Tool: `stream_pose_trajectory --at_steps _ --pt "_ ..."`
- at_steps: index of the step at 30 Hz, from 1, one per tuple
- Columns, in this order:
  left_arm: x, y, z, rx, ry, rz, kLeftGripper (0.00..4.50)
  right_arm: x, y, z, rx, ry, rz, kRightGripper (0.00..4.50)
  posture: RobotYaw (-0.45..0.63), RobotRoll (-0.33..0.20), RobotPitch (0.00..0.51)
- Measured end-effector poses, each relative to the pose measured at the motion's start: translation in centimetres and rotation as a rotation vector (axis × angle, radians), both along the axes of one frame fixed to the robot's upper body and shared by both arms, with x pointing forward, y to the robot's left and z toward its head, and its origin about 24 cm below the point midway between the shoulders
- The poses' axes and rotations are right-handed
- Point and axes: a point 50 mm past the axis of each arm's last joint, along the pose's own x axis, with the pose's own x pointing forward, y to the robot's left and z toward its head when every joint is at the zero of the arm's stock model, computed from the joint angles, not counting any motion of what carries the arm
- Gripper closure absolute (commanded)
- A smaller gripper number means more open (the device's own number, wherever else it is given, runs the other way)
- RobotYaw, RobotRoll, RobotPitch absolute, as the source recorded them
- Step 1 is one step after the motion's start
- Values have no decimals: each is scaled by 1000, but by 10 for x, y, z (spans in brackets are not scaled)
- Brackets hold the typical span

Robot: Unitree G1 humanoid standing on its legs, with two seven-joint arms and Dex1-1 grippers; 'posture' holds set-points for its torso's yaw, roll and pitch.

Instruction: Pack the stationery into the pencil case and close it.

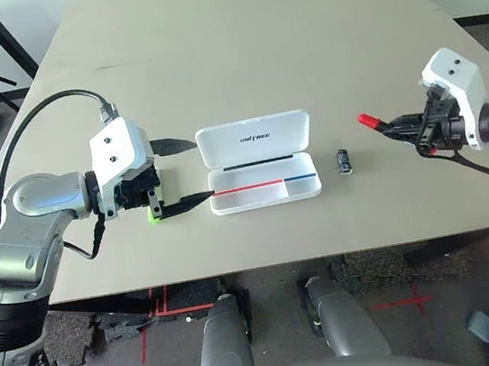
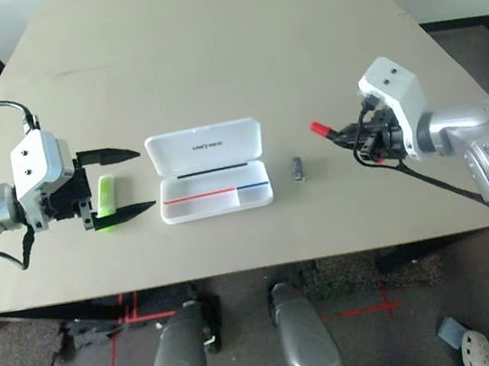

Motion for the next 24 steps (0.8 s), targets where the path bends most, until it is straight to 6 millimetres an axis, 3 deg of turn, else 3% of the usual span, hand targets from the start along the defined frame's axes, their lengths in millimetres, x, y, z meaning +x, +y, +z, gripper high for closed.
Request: stream_pose_trajectory --at_steps 11,24 --pt "-4 -4 -3 -5 -3 6 0 2 60 20 -72 -56 327 4027 33 0 147" --pt "-2 -5 -7 13 -8 27 0 8 150 -9 -18 -75 539 4027 58 0 155"
